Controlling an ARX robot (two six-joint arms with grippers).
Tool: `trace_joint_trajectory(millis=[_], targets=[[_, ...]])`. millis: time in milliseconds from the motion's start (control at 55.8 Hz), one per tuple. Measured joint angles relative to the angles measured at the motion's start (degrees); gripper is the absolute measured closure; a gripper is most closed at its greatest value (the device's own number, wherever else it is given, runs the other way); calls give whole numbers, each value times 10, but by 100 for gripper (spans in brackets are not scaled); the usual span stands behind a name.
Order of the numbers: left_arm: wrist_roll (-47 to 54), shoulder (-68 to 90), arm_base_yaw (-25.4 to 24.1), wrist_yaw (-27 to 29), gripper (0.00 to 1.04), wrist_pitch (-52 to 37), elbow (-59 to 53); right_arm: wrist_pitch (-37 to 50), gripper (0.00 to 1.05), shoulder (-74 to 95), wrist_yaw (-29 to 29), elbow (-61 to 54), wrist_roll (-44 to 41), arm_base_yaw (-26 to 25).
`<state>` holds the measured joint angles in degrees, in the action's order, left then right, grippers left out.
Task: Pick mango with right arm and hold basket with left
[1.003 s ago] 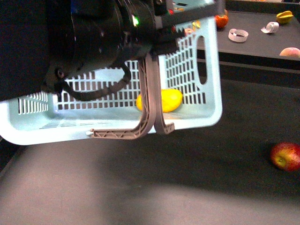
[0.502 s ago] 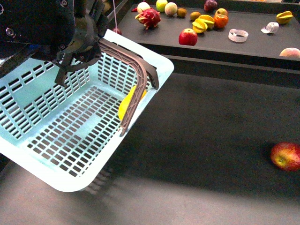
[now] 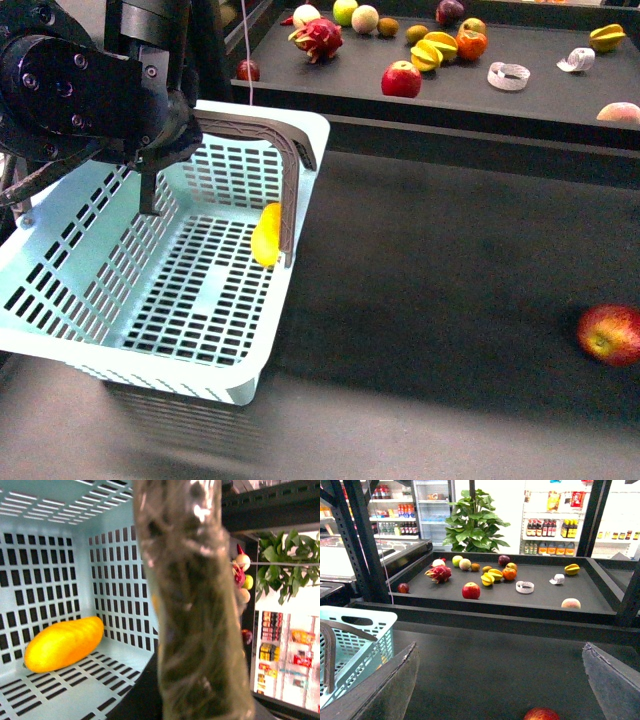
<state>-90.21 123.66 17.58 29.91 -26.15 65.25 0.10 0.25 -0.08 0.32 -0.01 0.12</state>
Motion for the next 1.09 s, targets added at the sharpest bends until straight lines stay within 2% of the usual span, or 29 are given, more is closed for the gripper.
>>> trace_joint_trajectory(millis=[251,466,591,627,735,950,1093], targets=[[-11,-22,-2,-10,45,79,-6,0,8,0,0,0,0,0],[22,-140,-18,-10,8,84,-76,0,8,0,0,0,0,0],[76,-243,-56,3,8,60,-168,0,8,0,0,0,0,0],[105,-283,-73,30,8,54,-209,0,8,0,0,0,0,0],[157,-353,-111,45,8,28,-290,0,8,0,0,0,0,0],[193,-469,-204,11,8,5,-444,0,8,0,0,0,0,0],[227,-525,-250,-2,8,14,-491,0,8,0,0,0,0,0]])
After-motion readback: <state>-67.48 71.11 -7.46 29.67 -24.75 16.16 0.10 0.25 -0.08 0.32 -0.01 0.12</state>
